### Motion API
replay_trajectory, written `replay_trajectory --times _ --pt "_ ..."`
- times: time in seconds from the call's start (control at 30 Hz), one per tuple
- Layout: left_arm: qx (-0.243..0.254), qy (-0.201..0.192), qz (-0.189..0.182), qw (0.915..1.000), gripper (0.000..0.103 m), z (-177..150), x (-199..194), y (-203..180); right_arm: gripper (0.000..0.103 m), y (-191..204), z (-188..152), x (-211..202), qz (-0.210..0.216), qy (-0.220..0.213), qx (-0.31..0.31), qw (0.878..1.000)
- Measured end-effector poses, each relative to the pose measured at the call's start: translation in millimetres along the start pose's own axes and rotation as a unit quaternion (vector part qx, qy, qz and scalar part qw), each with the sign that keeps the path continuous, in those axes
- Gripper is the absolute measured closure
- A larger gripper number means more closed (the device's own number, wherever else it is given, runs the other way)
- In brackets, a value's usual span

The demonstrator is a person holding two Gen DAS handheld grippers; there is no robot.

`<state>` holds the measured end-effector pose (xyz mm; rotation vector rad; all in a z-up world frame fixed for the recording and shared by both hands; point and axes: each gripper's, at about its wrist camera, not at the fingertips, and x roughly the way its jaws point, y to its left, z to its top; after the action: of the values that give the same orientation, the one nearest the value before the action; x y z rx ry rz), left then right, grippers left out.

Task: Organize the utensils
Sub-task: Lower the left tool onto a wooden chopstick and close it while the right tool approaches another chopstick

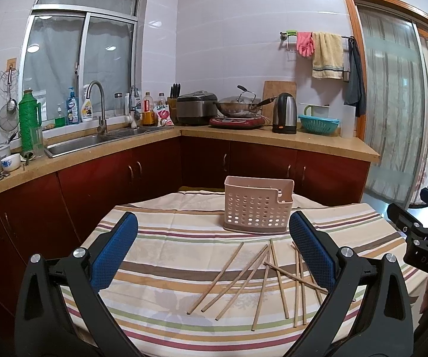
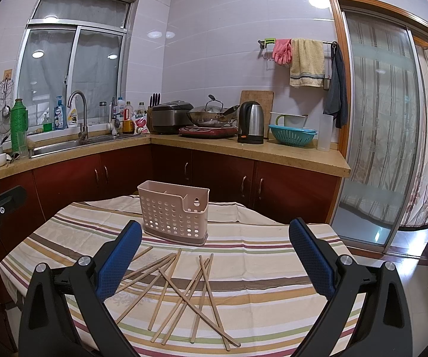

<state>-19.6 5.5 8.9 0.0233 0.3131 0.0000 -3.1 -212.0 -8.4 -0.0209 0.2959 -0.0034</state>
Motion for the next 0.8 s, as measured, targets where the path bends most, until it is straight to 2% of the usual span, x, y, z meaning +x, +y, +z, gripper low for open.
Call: replay_trajectory --times 0.27,0.4,0.57,0.67,0.73,0.8 --pt "-0.001 0.023 0.004 0.9997 0.004 -13 20 7 0.006 -9 -17 12 0.003 0.010 0.006 1.000" --pt "0.006 0.049 0.005 0.9988 0.004 -33 46 11 0.006 -16 -38 34 0.005 0.038 0.006 0.999" --pt "0.023 0.099 0.015 0.9947 0.004 -69 87 17 0.006 -25 -71 63 0.010 0.080 0.015 0.997" --pt "0.036 0.130 0.022 0.9906 0.010 -92 110 22 0.006 -31 -90 78 0.014 0.108 0.022 0.994" --pt "0.039 0.156 0.021 0.9868 0.021 -108 126 28 0.006 -33 -97 84 0.017 0.120 0.026 0.992" --pt "0.035 0.185 0.017 0.9819 0.027 -122 142 36 0.006 -33 -104 92 0.020 0.134 0.027 0.990"
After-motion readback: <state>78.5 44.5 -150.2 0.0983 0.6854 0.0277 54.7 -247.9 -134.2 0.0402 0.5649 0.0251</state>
